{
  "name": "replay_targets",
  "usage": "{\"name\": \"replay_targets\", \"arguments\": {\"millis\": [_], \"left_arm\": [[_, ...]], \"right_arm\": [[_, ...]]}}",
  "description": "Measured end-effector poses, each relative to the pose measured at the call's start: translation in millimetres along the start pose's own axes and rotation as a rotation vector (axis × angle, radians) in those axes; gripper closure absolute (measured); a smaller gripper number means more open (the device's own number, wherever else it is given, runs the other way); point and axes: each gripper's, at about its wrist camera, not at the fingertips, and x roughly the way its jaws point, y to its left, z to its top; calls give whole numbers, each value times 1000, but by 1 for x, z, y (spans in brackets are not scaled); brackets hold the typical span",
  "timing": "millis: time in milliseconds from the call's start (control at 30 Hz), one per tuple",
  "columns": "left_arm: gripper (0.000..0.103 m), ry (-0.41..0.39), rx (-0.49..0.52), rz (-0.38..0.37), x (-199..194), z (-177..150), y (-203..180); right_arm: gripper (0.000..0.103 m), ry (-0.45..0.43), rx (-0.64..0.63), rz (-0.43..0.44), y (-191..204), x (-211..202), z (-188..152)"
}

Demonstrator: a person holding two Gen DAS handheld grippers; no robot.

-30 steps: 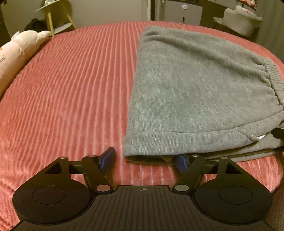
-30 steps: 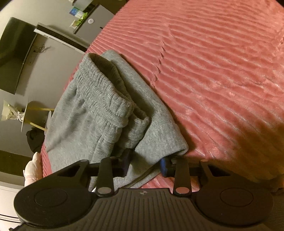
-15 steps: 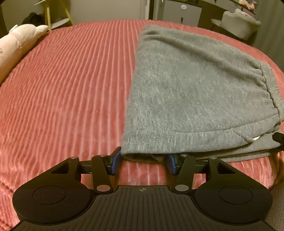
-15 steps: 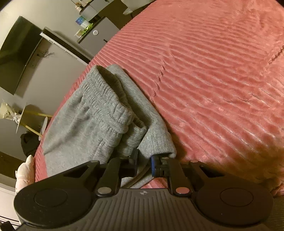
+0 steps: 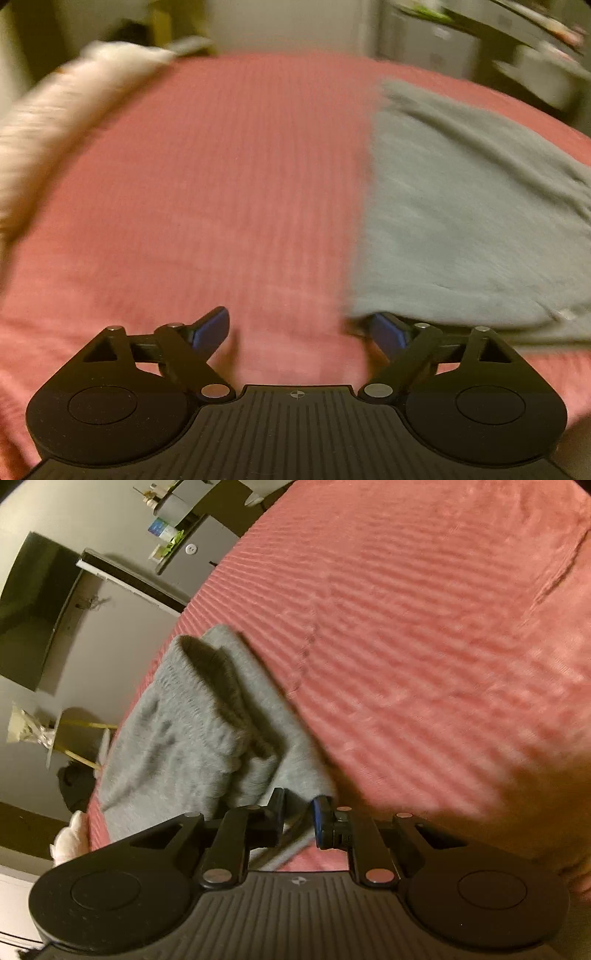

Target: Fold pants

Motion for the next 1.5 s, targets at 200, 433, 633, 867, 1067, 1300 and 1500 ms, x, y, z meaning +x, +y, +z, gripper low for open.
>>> {"name": "replay_targets", "arguments": {"millis": [200,433,633,867,1067,1300,1500], "left_arm": [[10,-88,-20,-80,-21,13,15],[7,-32,-1,-402,25,44,20],[7,109,25,-625,79,63,5],[0,140,127,-763,118,84,-27],[16,95,69,-790,128,92,-34],[70,32,34,-753,97,103,-21],[70,-114,58,-769,55,144,-34]], "right_arm": [[28,-119,-266,-167,14,-23,5],[16,48,-319,185,29,10,37],[6,128,-277,245,19,62,70],[36,216,-353,365,28,88,81],[19,285,-319,432,37,113,79],[46,161,-497,275,90,89,52],[49,45,-526,366,139,58,68]]}}
